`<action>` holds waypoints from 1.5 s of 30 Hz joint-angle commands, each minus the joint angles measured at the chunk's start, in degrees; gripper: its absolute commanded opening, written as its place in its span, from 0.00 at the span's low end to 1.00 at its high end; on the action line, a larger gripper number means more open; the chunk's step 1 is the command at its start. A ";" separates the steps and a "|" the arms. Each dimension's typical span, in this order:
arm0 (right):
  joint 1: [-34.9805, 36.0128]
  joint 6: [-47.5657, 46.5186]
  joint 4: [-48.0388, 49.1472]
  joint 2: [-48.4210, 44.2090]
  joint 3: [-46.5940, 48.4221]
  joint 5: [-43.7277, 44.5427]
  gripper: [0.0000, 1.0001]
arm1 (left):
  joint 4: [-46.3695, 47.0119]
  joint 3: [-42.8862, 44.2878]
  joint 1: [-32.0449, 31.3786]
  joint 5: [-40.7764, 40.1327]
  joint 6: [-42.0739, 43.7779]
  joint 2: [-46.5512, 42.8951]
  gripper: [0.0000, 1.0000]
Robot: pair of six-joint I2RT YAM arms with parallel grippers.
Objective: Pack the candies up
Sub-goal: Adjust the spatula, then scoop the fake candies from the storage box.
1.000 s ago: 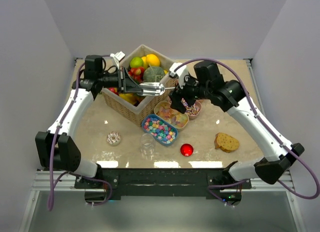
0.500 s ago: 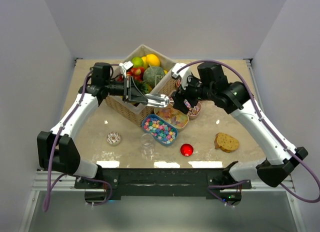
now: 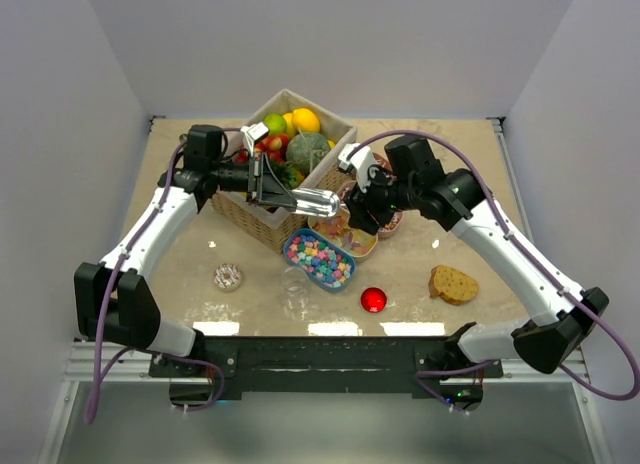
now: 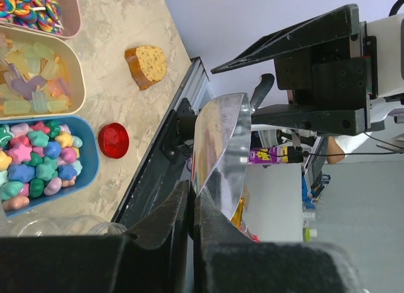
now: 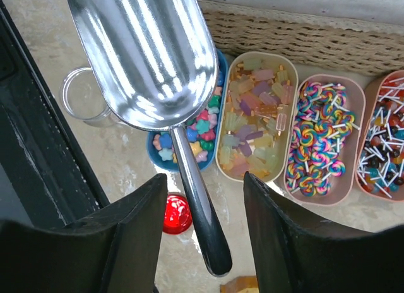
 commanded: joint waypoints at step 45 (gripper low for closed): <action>0.43 22.95 -14.32 15.22 -0.37 14.99 0.00 | -13.84 20.16 4.74 -33.01 15.71 5.02 0.77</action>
